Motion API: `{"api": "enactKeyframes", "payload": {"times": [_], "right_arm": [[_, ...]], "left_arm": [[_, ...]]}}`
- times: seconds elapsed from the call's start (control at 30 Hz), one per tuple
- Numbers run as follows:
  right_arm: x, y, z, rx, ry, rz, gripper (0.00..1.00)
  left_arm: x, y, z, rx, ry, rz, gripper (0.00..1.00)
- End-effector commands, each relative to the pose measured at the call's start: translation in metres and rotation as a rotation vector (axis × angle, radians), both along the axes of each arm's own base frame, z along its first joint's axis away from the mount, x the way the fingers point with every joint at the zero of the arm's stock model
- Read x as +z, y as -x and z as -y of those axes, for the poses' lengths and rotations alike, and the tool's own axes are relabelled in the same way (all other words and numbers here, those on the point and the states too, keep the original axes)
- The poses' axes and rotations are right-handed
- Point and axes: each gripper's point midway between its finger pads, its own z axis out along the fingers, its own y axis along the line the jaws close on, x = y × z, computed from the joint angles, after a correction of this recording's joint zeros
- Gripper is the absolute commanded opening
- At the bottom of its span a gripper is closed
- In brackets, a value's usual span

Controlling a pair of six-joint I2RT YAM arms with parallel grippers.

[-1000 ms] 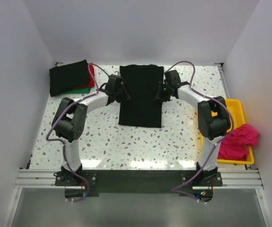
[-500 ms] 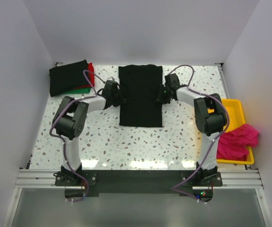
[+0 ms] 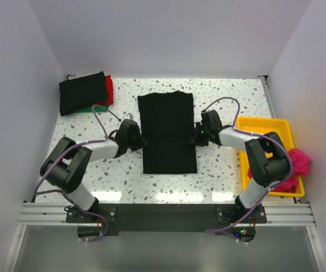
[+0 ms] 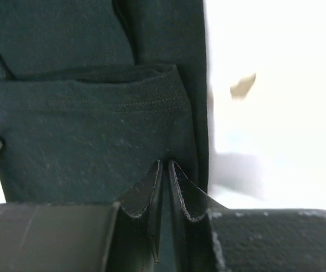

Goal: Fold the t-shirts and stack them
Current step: Fold the tshirt

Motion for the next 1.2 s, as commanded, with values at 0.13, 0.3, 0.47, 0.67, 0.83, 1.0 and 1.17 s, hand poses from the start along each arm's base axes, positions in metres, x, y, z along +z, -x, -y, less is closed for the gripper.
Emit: {"api": "enactKeyframes", "payload": {"times": [0.13,0.3,0.47,0.67,0.83,1.0,1.17], "right_arm": [[0.017,0.049,0.000,0.027,0.008,0.023,0.14],[0.050,0.036,-0.001,0.031,0.011,0.092,0.16],[0.061,0.008,-0.004,0.031,0.056,0.113,0.16],[0.046,-0.027,-0.001,-0.001,0.084,0.090,0.16],[0.011,-0.024,0.009,-0.011,0.115,0.011,0.15],[-0.002,-0.012,0.027,-0.042,0.139,-0.011,0.15],[0.039,-0.030,0.024,-0.042,0.125,0.076,0.16]], "left_arm": [[0.010,0.050,-0.020,0.026,-0.016,0.030,0.00],[0.045,0.035,-0.018,0.020,-0.014,0.116,0.02],[0.063,0.004,-0.004,-0.009,-0.033,0.168,0.02],[0.042,-0.027,-0.010,0.017,-0.065,0.129,0.02],[0.009,-0.028,-0.020,0.033,-0.097,0.061,0.01],[-0.005,-0.021,-0.033,0.049,-0.065,0.039,0.01],[0.021,-0.030,-0.031,0.030,-0.042,0.091,0.01]]}}
